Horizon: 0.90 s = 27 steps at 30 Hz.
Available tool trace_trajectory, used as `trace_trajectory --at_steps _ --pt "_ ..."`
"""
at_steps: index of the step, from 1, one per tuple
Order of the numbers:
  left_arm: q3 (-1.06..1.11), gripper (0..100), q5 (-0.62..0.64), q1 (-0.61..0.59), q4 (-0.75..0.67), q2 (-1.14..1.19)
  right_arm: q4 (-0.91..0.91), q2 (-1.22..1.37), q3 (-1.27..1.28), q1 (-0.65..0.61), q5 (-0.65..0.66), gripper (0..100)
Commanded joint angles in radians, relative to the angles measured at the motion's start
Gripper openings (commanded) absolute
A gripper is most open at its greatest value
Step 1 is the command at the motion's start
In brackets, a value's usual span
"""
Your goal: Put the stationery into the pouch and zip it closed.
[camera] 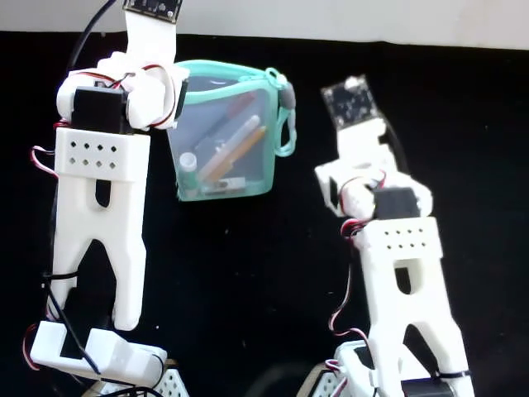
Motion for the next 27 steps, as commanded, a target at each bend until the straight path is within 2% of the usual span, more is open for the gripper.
trace_trajectory --at_steps 1,7,12,17,27 --pt "0.097 1 -0.006 0.067 0.025 0.182 -0.147 -0.022 0.084 0.001 -0.106 29.6" --pt "0.096 1 -0.006 0.067 0.025 0.182 -0.398 -0.022 0.226 -0.001 -0.318 29.6" --pt "0.096 1 -0.006 0.067 0.025 0.182 -0.440 -0.024 0.260 -0.061 -0.414 29.6" --pt "0.096 1 -0.006 0.067 0.025 0.182 -0.447 -0.024 0.255 -0.131 -0.436 29.6" --pt "0.096 1 -0.006 0.068 0.025 0.182 -0.645 -0.007 0.277 -0.133 -0.430 29.6"
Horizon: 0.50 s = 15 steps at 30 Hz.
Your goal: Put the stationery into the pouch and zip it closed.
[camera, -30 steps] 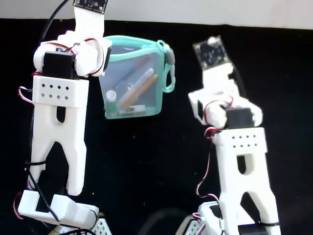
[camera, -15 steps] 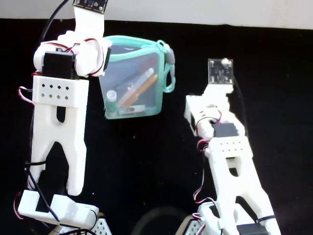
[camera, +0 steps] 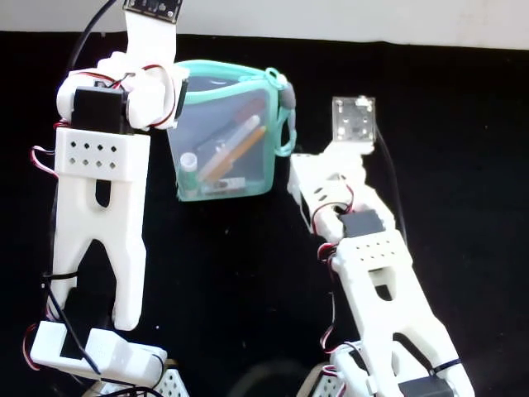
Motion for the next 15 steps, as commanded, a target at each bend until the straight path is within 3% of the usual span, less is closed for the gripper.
trace_trajectory --at_steps 1,15 --pt "0.096 1 -0.006 0.068 0.025 0.182 -0.102 0.001 0.008 -0.005 -0.003 29.6" --pt "0.097 1 -0.006 0.068 0.025 0.182 -0.371 0.217 0.013 -0.005 -0.002 29.6"
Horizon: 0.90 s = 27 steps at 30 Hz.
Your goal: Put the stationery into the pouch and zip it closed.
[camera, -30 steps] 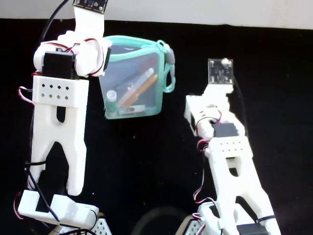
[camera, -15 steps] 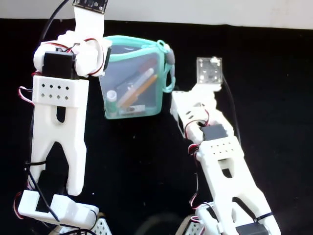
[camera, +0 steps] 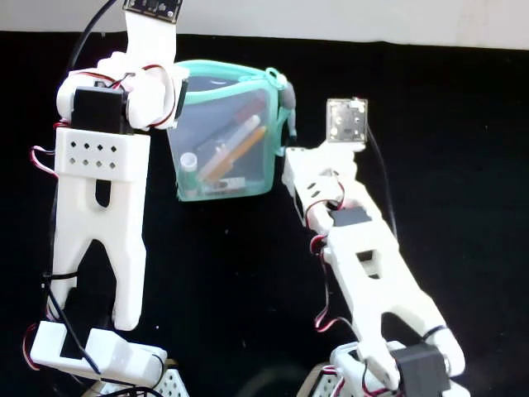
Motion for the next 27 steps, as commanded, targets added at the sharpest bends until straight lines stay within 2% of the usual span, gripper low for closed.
trace_trajectory --at_steps 1,6,12,23,27 --pt "0.097 1 -0.006 0.068 0.025 0.182 -0.088 0.027 -0.012 -0.004 -0.002 29.6" --pt "0.097 1 -0.006 0.068 0.025 0.182 -0.216 0.084 -0.012 -0.002 0.000 29.6" --pt "0.097 1 -0.006 0.068 0.025 0.182 -0.314 0.143 -0.013 -0.004 0.144 29.6" --pt "0.097 1 -0.006 0.068 0.025 0.182 -0.343 0.170 -0.056 -0.025 0.152 29.6" --pt "0.097 1 -0.006 0.068 0.025 0.182 -0.343 0.177 -0.053 -0.073 0.152 29.6"
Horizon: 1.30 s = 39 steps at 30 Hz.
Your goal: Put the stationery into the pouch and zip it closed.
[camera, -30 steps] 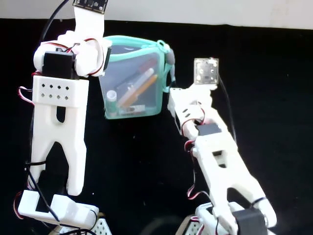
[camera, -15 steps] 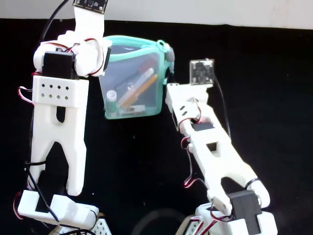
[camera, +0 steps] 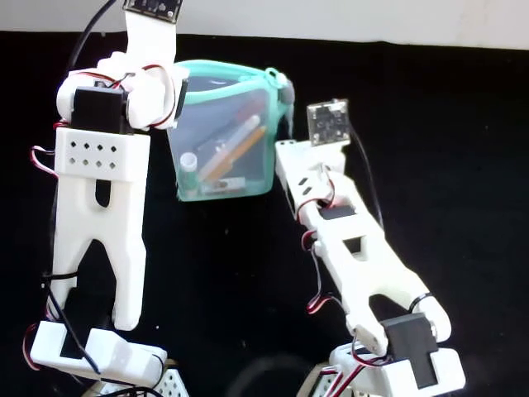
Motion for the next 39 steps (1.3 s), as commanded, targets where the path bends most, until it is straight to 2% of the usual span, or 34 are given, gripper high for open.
trace_trajectory --at_steps 1,13,15,18,20,21,30,39 --pt "0.097 1 -0.006 0.068 0.025 0.182 -0.021 -0.002 -0.042 -0.053 0.011 29.6" --pt "0.097 1 -0.006 0.068 0.026 0.182 -0.021 0.088 -0.102 -0.021 0.020 28.9" --pt "0.097 1 -0.006 0.068 0.026 0.182 -0.021 0.137 -0.143 -0.012 0.094 21.2" --pt "0.097 1 -0.006 0.068 0.026 0.182 -0.021 0.160 -0.171 -0.007 0.253 0.0" --pt "0.097 1 -0.006 0.068 0.026 0.182 -0.018 0.140 -0.159 -0.005 0.279 3.3" --pt "0.097 1 -0.006 0.068 0.026 0.182 -0.005 0.120 -0.147 -0.002 0.279 0.8" --pt "0.097 1 -0.005 0.068 0.026 0.182 0.335 -0.145 -0.128 0.079 0.278 0.5" --pt "0.097 1 -0.003 0.068 0.026 0.182 0.713 -0.335 -0.243 0.133 0.270 0.5"
